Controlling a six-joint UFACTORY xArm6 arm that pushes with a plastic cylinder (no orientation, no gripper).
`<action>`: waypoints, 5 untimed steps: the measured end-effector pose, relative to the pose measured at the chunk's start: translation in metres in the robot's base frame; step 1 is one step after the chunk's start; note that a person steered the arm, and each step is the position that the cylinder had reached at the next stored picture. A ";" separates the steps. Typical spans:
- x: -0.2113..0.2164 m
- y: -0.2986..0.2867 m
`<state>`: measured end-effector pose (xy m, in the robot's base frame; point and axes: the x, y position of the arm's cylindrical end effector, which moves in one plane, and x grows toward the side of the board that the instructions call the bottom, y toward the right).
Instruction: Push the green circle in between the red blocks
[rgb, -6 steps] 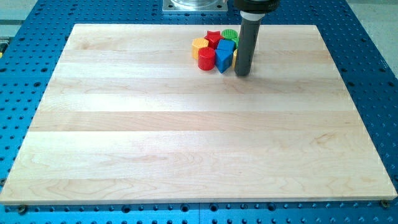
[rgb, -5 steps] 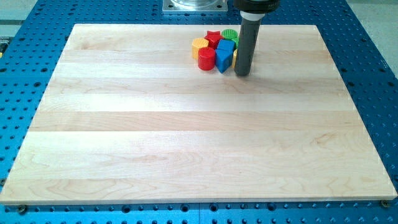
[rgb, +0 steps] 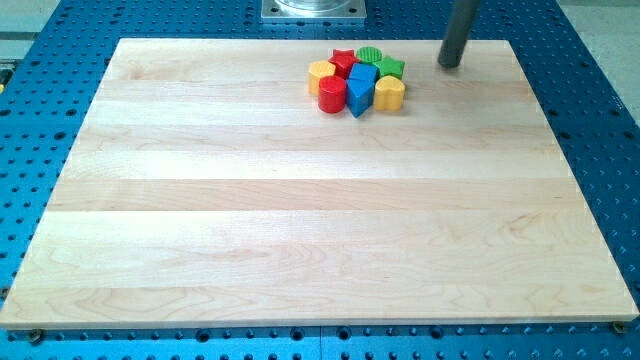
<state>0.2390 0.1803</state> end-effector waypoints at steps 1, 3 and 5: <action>-0.004 -0.052; 0.023 -0.156; 0.070 -0.163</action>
